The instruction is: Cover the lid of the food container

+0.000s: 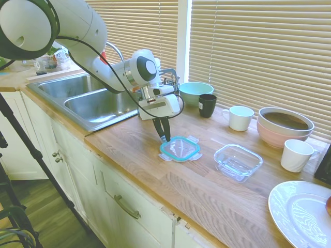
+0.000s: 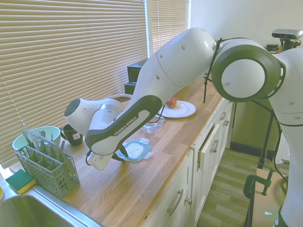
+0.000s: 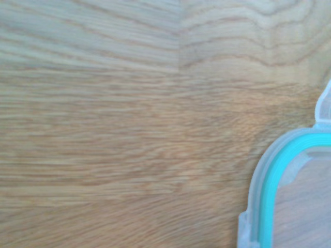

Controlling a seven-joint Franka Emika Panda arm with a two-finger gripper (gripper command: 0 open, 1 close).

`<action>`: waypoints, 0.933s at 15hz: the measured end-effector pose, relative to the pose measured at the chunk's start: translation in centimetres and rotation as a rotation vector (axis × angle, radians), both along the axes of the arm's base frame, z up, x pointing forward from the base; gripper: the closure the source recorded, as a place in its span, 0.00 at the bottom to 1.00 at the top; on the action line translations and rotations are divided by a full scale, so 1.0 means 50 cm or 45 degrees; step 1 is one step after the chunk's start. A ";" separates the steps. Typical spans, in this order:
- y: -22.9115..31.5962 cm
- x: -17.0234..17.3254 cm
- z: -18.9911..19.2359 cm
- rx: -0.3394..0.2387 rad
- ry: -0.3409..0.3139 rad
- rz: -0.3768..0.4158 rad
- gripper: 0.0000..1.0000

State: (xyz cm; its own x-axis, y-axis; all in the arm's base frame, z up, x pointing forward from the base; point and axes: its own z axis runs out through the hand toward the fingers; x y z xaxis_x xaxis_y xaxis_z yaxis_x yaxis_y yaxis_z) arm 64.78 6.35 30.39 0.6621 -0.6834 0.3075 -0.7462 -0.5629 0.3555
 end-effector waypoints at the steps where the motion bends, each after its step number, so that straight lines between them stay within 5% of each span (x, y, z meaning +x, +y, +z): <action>1: -0.002 0.001 0.001 -0.005 0.000 0.000 1.00; 8: 0.002 0.005 0.022 0.012 -0.033 0.004 1.00; 14: 0.029 -0.069 0.189 0.120 -0.150 0.033 1.00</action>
